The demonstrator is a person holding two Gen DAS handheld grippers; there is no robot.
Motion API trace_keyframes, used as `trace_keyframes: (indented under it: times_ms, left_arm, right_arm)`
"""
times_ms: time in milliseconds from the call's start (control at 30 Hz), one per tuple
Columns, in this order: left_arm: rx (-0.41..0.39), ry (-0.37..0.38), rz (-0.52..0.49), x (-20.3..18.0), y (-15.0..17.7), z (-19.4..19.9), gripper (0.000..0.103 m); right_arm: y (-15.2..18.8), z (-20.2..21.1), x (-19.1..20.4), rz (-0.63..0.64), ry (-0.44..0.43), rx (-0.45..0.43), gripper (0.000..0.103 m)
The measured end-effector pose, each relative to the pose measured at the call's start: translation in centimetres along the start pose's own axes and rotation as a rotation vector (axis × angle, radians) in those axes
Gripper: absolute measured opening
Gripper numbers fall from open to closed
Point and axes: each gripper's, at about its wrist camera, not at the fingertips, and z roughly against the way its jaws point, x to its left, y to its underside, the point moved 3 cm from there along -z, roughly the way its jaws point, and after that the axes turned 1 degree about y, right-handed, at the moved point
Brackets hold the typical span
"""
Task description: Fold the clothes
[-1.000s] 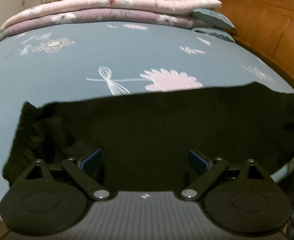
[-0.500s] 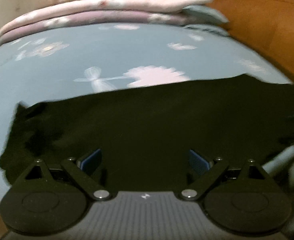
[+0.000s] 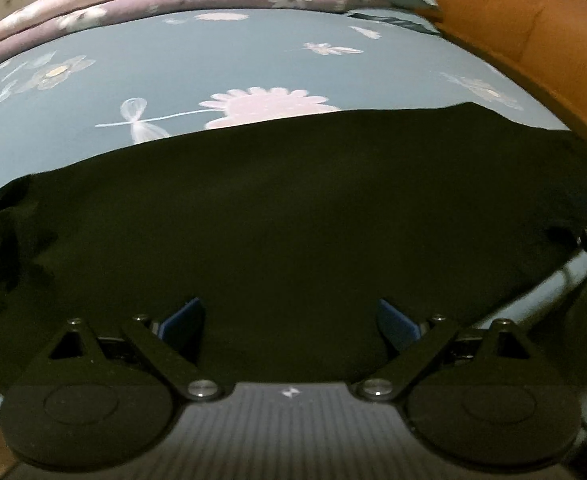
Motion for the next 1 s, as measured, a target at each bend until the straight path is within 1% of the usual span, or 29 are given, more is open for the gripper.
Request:
trace_keyframes:
  times_ms: [100, 233, 333, 500, 667, 800, 867, 933, 1000]
  left_arm:
    - [-0.009, -0.034, 0.039, 0.3, -0.3, 0.4, 0.095]
    - [-0.051, -0.008, 0.067, -0.2, -1.6, 1.5, 0.095]
    - [-0.060, 0.005, 0.037, -1.6, -2.8, 1.4, 0.095]
    - [-0.008, 0.036, 0.008, -3.7, -3.7, -0.9, 0.095]
    - [0.022, 0.056, -0.018, -5.2, -3.8, -2.5, 0.095]
    - [0.052, 0.057, -0.034, -5.2, -3.3, -3.2, 0.095]
    - [0.057, 0.069, -0.041, -5.1, -3.0, -3.1, 0.098]
    - [0.069, 0.083, -0.031, -4.9, -2.8, -3.1, 0.102]
    - [0.072, 0.096, -0.024, -4.7, -2.7, -2.9, 0.102]
  right_arm:
    - [1.0, 0.4, -0.2, 0.019, -0.013, -0.056, 0.103]
    - [1.3, 0.5, -0.2, 0.011, 0.001, -0.075, 0.103]
    - [1.4, 0.5, -0.2, 0.004, 0.009, -0.084, 0.103]
    - [1.5, 0.6, -0.4, 0.009, 0.002, -0.096, 0.103]
    - [1.5, 0.5, -0.3, 0.009, 0.001, -0.107, 0.103]
    - [1.5, 0.6, -0.4, 0.008, -0.002, -0.114, 0.103]
    - [1.5, 0.5, -0.4, 0.006, -0.002, -0.112, 0.103]
    - [1.4, 0.5, -0.5, 0.003, -0.001, -0.108, 0.103]
    - [1.3, 0.5, -0.4, 0.001, 0.001, -0.105, 0.103]
